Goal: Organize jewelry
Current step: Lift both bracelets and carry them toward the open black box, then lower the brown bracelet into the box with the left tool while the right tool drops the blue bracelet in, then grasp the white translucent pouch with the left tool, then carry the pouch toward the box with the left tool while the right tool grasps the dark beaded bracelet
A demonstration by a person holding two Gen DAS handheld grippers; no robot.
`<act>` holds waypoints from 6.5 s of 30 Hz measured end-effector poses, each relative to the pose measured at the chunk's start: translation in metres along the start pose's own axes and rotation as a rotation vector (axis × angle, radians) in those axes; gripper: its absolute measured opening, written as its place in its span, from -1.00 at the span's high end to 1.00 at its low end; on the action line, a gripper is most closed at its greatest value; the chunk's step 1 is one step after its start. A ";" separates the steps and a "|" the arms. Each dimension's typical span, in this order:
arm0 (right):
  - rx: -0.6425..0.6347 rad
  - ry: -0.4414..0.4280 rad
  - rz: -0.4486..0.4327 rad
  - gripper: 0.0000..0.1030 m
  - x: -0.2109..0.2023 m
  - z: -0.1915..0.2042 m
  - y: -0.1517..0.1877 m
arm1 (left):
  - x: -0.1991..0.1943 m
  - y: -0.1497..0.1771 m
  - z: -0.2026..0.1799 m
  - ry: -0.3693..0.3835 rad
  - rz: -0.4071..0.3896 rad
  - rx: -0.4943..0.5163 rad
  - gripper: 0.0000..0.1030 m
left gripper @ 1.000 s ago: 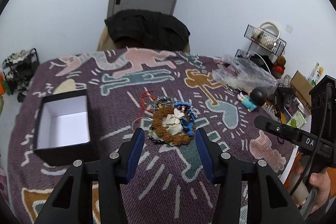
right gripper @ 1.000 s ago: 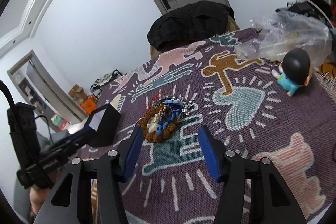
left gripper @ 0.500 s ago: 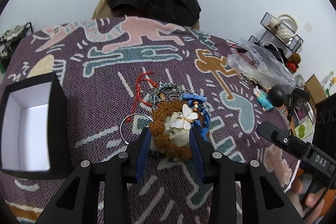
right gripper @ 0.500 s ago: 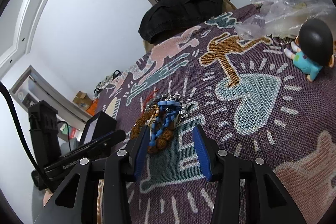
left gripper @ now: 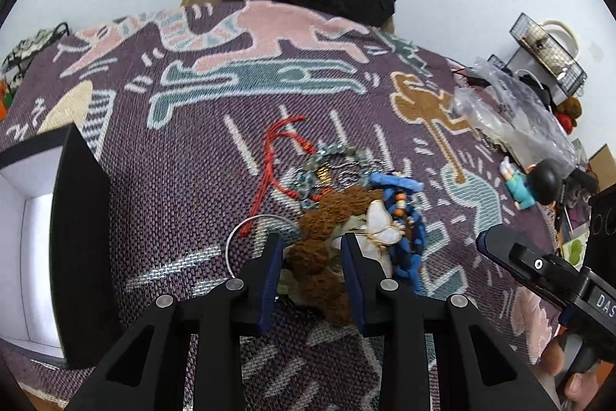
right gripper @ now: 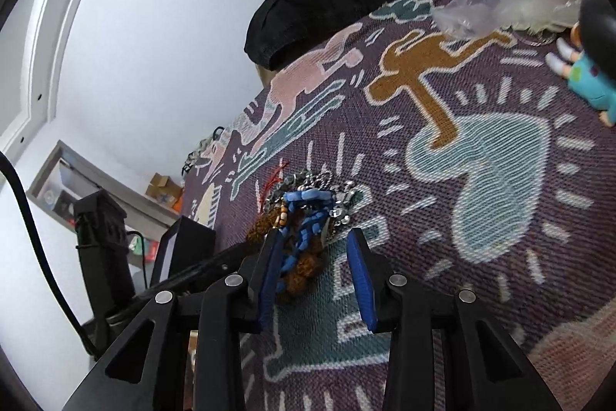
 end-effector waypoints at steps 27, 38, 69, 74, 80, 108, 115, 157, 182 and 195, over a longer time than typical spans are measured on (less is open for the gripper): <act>0.054 0.000 0.122 0.75 0.060 0.006 -0.015 | -0.039 0.008 -0.003 0.150 -0.095 0.009 0.60; -0.028 0.013 0.062 0.74 0.023 0.029 -0.013 | -0.068 0.009 0.000 0.138 -0.155 0.010 0.60; -0.197 -0.035 0.012 0.75 -0.006 0.120 -0.005 | -0.178 0.010 0.071 0.055 -0.344 -0.053 0.60; -0.211 -0.041 0.028 0.75 0.005 0.131 -0.002 | -0.183 0.013 0.096 0.019 -0.358 -0.085 0.60; -0.223 -0.040 0.050 0.75 0.020 0.142 0.001 | -0.172 0.016 0.119 -0.007 -0.340 -0.128 0.60; -0.335 -0.054 0.169 0.75 0.098 0.223 0.012 | -0.173 0.044 0.181 0.023 -0.345 -0.251 -0.25; -0.383 -0.058 0.197 0.50 0.116 0.249 0.014 | -0.184 0.049 0.191 -0.007 -0.382 -0.265 -0.71; -0.106 0.098 -0.053 -0.45 -0.037 0.059 0.022 | -0.124 0.039 0.020 0.010 -0.289 0.044 -0.71; 0.018 0.090 -0.080 -0.45 -0.049 -0.011 0.025 | -0.008 0.011 -0.007 -0.150 -0.058 0.140 0.12; -0.005 0.062 -0.039 -0.45 -0.033 -0.001 0.024 | -0.047 0.009 -0.013 -0.108 -0.165 0.160 0.97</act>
Point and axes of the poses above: each gripper's, at about its wrist camera, not at the fingertips, and x roughly the way its jaws point, z to its left, y to its underside, the point moved 6 cm from there along x, roughly the way its jaws point, and after that the axes turned 15 degrees about z, right-handed, at the moved point
